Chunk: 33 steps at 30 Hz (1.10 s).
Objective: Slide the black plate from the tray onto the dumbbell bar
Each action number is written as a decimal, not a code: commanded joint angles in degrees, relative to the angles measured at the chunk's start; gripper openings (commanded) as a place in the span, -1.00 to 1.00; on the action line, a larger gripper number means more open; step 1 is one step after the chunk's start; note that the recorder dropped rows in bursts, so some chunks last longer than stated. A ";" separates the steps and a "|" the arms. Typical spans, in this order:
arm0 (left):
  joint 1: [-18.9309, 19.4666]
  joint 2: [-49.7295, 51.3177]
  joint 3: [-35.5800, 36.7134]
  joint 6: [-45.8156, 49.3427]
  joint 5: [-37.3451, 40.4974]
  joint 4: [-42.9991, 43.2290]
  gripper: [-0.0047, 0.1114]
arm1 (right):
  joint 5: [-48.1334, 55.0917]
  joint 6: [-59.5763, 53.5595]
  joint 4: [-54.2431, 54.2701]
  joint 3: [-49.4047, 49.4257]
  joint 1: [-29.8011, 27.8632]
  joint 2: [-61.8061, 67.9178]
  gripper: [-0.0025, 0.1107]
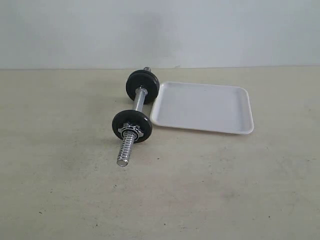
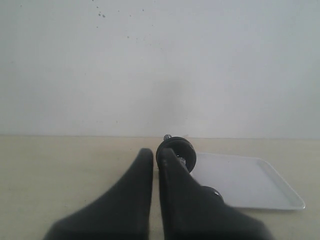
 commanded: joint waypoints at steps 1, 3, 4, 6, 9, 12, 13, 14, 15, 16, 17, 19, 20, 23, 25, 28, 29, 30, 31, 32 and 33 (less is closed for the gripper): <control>0.21 -0.15 0.19 -0.45 0.00 -0.61 -0.84 | -0.23 -0.24 -0.32 -0.05 0.06 -0.29 -0.96; 0.08 -0.13 0.19 -0.45 0.00 -0.61 -0.84 | -0.23 -0.24 -0.32 -0.05 0.06 -0.29 -0.96; -0.16 -0.13 0.19 -0.45 0.00 -0.61 -0.84 | -0.23 -0.24 -0.32 -0.05 0.06 -0.29 -0.96; -0.17 -0.17 0.19 1.29 0.00 1.74 -0.84 | -0.23 -0.24 -0.32 -0.05 0.06 -0.29 -0.96; -0.05 -1.33 0.54 2.08 0.00 3.05 -0.84 | -0.23 -0.24 -0.32 -0.05 0.06 -0.29 -0.96; 0.58 -4.77 3.56 4.11 0.00 4.59 -0.84 | -0.23 -0.24 -0.32 -0.05 0.06 -0.29 -0.96; 1.47 -6.07 5.10 4.41 0.00 4.92 -0.84 | -0.23 -0.24 -0.32 -0.05 0.06 -0.29 -0.96; 2.77 -7.87 6.83 4.19 -0.95 4.92 -0.84 | -0.23 -0.24 -0.32 -0.05 0.06 -0.29 -0.96; 4.23 -9.76 8.60 3.94 -2.58 4.92 -0.84 | -0.23 -0.24 -0.32 -0.05 0.06 -0.29 -0.96; 5.42 -11.36 9.89 3.94 -4.37 4.92 -0.84 | -0.23 -0.24 -0.32 -0.05 0.06 -0.29 -0.96; 6.89 -13.41 11.24 3.85 -6.49 4.92 -0.84 | -0.23 -0.24 -0.32 -0.05 0.06 -0.29 -0.96; 9.33 -17.59 11.85 3.52 -10.80 4.92 -0.84 | -0.23 -0.24 -0.32 -0.05 0.06 -0.29 -0.96; 10.38 -18.33 11.85 3.19 -12.34 4.92 -0.84 | -0.23 -0.24 -0.32 -0.05 0.06 -0.29 -0.96; 12.11 -18.33 11.85 1.23 -14.80 3.56 -0.84 | -0.23 -0.24 -0.32 -0.05 0.06 -0.29 -0.96; 12.15 -18.33 11.51 1.33 -14.43 -0.20 -0.84 | -0.37 -0.24 0.00 -0.05 0.06 -0.29 -0.96; 12.15 -18.33 11.26 1.31 -12.75 -4.10 -0.84 | -0.27 -0.24 0.00 -0.05 0.06 -0.29 -0.96; 12.15 -18.33 11.26 1.31 -12.72 -4.23 -0.84 | -0.27 -0.24 0.00 -0.05 0.06 -0.29 -0.96; 12.15 -18.33 11.26 1.31 -13.64 -4.23 -0.84 | -0.27 -0.24 0.00 -0.05 0.06 -0.29 -0.96; 12.15 -18.33 11.43 1.31 -15.08 -4.69 -0.84 | -0.27 -0.24 0.00 -0.05 0.06 -0.29 -0.96; 12.15 -18.33 11.82 2.09 -17.07 -5.86 -0.84 | -0.27 -0.24 0.00 -0.05 0.06 -0.29 -0.96; 12.15 -18.33 11.85 5.19 -18.41 -9.38 -0.84 | -0.27 -0.24 0.00 -0.05 0.06 -0.29 -0.96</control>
